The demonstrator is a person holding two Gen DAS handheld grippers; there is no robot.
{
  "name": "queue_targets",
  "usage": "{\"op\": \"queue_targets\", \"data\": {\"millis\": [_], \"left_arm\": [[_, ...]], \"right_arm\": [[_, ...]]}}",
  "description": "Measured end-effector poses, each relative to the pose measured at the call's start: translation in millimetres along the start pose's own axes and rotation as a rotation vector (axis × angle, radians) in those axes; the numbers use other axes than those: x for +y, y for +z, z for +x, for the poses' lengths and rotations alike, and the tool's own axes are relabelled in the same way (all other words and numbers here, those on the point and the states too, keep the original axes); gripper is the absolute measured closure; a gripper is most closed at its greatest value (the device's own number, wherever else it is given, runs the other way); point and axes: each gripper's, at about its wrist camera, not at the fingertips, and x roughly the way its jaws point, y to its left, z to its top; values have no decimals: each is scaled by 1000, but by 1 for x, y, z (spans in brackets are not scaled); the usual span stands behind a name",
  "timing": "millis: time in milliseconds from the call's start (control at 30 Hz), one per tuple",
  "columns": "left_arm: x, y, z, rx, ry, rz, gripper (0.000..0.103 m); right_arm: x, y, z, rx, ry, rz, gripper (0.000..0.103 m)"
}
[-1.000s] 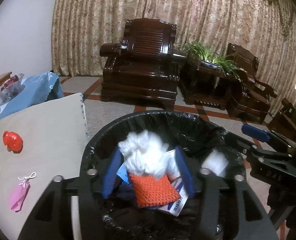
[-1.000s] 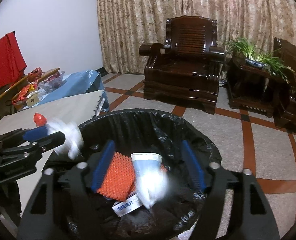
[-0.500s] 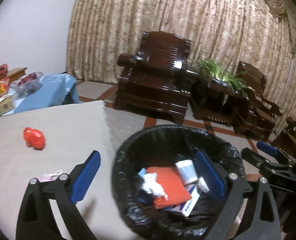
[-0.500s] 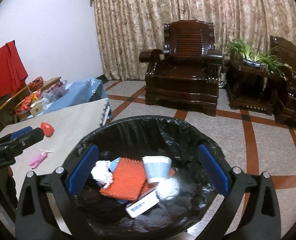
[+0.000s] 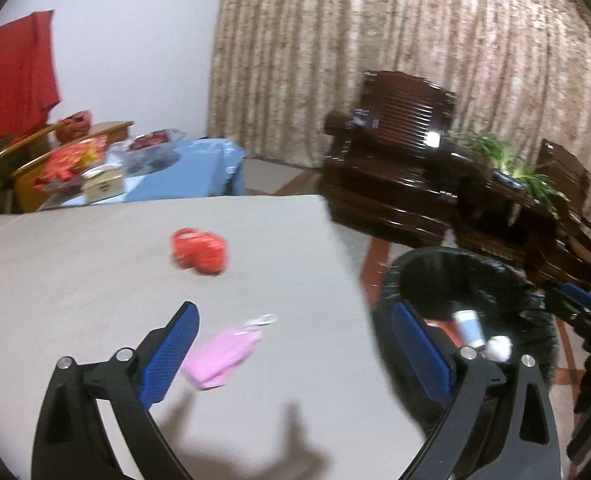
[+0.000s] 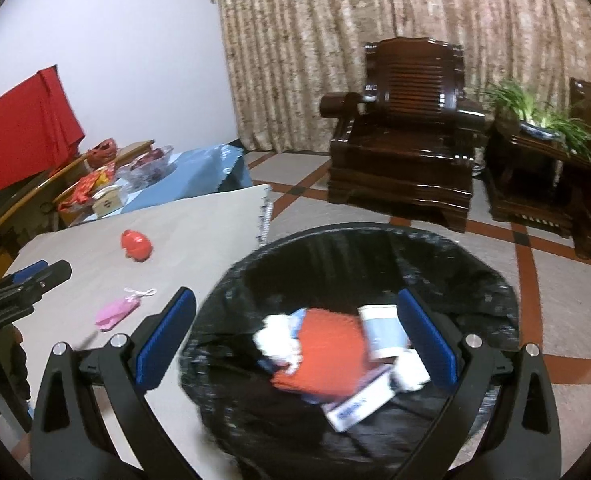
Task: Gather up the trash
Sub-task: 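Bring both open tools back over the table toward the pink mask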
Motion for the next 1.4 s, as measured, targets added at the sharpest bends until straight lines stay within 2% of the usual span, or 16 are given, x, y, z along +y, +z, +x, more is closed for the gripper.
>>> {"op": "queue_targets", "data": {"millis": [400, 867, 1033, 1400], "left_arm": [[72, -11, -17, -7, 126, -37, 8], [147, -27, -24, 23, 206, -150, 8], [164, -31, -19, 35, 221, -171, 8], [182, -42, 1, 77, 237, -210, 8]], "right_arm": [[89, 8, 26, 25, 116, -96, 5], [194, -2, 70, 93, 256, -211, 5], [217, -14, 103, 130, 249, -231, 5], [236, -37, 170, 230, 188, -250, 5]]}}
